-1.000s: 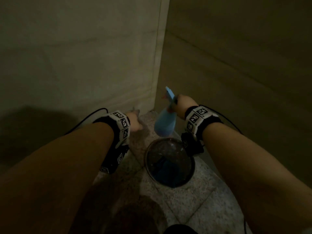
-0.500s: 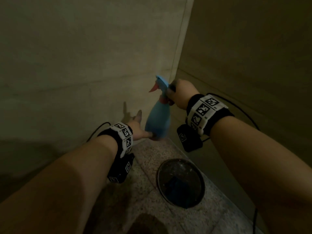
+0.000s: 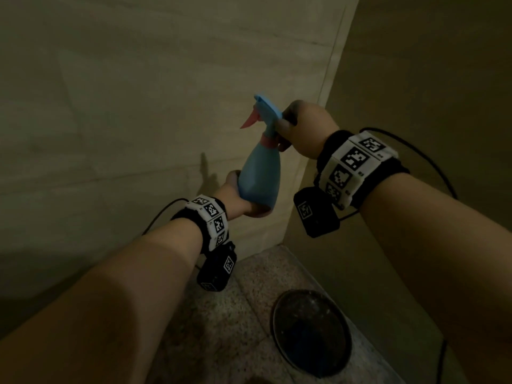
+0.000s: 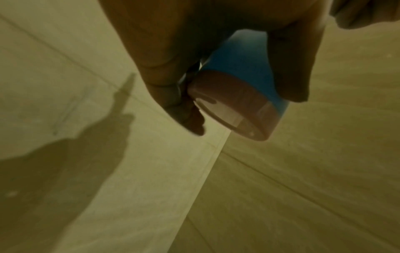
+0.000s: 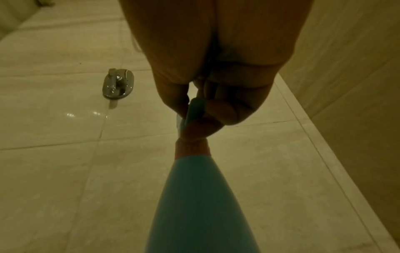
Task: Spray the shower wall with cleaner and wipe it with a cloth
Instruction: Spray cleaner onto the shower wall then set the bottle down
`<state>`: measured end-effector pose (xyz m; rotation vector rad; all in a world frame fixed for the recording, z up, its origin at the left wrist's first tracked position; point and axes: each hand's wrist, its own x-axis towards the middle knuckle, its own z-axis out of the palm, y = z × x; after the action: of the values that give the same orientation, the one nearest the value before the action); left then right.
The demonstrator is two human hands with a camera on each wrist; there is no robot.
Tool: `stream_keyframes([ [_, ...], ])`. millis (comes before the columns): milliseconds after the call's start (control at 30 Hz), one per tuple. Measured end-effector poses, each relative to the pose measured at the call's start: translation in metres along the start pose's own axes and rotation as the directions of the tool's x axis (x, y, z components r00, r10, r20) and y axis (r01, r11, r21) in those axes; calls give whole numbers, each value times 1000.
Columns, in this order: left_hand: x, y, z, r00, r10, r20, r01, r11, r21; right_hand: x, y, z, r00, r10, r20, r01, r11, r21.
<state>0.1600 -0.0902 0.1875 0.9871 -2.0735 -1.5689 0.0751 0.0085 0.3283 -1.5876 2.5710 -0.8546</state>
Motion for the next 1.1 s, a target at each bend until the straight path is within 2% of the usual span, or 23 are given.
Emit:
stream_keyframes([
  [167, -13, 27, -22, 996, 57, -74, -54, 997, 46, 15, -23, -20, 998, -55, -30, 56, 997, 54],
  [300, -24, 68, -48, 996, 30, -82, -29, 999, 15, 31, -51, -49, 996, -79, -39, 81, 995, 60],
  [533, -52, 154, -90, 994, -22, -110, 21, 1000, -4, 54, -113, -124, 994, -108, 5, 107, 991, 77],
  [733, -84, 232, -134, 989, -11, -146, 7, 1000, -24, 59, -173, -199, 990, -140, -3, 140, 982, 128],
  [1000, -166, 319, -209, 984, 9, -178, -24, 997, -80, 42, -278, -277, 974, -227, -25, 222, 912, 345],
  [1100, -204, 347, -248, 977, 3, -213, -22, 996, -85, 35, -326, -299, 951, -309, -2, 291, 895, 337],
])
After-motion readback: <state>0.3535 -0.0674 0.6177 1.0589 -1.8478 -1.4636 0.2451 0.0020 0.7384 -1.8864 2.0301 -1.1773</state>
